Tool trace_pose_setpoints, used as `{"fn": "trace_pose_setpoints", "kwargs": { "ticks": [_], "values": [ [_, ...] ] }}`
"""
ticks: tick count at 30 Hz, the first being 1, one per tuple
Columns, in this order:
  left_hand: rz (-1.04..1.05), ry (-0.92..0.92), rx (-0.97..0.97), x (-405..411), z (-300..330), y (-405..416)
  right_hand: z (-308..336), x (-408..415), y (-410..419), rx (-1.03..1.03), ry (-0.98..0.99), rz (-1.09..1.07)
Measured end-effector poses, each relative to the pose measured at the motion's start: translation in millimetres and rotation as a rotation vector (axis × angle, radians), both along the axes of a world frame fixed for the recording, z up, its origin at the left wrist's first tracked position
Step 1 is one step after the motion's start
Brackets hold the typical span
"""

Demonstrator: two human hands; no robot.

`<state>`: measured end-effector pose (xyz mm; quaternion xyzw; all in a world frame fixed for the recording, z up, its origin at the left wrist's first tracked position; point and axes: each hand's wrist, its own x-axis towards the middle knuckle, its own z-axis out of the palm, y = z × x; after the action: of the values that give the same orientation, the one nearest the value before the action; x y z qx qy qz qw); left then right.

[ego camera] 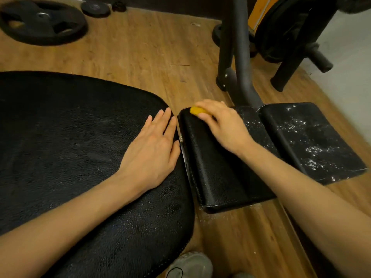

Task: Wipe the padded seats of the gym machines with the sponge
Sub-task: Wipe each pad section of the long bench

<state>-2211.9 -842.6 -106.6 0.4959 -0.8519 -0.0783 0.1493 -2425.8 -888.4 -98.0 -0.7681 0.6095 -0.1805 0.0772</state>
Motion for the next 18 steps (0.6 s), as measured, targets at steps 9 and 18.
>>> {"fn": "trace_pose_setpoints", "kwargs": {
  "ticks": [9, 18],
  "values": [
    [-0.004, 0.003, 0.016, 0.1, 0.7, 0.2, 2.6, 48.5, -24.7, 0.003, 0.134, -0.054],
    [-0.013, 0.026, 0.047, 0.4, 4.1, 0.5, 2.6, -11.4, -34.5, 0.058, 0.114, -0.325]
  ]
}}
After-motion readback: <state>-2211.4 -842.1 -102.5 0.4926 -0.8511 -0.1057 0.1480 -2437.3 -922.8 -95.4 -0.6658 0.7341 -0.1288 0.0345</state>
